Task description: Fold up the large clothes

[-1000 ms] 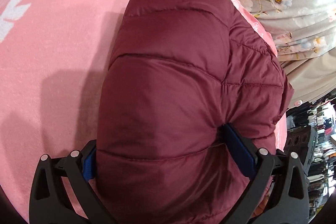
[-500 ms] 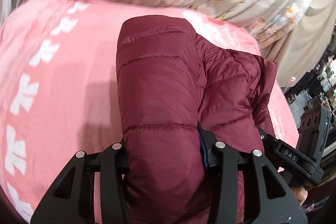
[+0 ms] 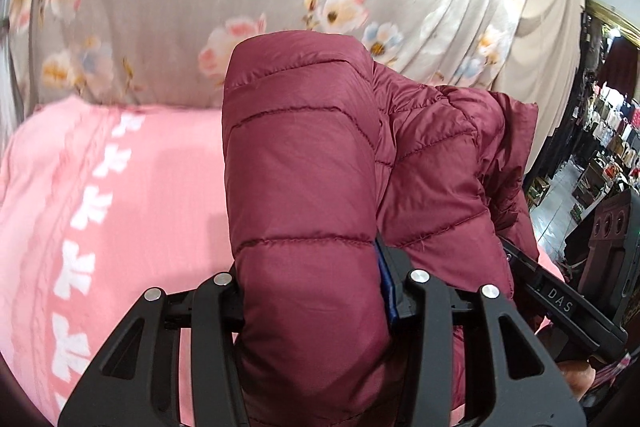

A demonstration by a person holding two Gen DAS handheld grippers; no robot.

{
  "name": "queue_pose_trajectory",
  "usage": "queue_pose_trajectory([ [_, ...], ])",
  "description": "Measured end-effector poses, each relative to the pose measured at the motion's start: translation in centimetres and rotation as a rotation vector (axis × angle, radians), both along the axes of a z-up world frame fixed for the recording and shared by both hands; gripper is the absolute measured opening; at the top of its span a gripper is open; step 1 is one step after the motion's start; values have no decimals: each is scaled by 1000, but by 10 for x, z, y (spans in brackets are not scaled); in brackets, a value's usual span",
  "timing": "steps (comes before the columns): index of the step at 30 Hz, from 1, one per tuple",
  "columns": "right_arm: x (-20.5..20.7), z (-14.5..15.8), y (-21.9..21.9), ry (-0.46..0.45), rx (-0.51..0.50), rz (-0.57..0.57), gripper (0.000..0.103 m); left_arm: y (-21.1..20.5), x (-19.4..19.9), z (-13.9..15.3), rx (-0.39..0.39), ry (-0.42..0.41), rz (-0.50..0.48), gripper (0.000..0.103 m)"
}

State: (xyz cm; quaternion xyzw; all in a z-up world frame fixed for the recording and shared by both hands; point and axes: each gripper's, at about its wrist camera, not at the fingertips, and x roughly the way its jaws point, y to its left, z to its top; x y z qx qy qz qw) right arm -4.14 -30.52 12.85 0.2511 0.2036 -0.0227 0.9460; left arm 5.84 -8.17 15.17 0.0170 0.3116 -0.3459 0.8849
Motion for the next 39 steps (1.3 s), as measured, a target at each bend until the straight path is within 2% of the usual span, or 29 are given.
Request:
queue_pose_trajectory([
  [13,5,64,25,-146,-152,22,18,24,-9,60,-51,-177,20,43],
  [23,39,104,55,-250,-247,82,18,60,6,91,-104,-330,66,43],
  [30,86,103,76,-263,-272,136,18,86,42,88,-114,-379,107,43],
  [36,133,86,93,-248,-286,175,18,101,85,68,-113,-403,128,43],
  [39,155,72,97,-223,-281,186,18,104,107,53,-113,-387,126,44],
])
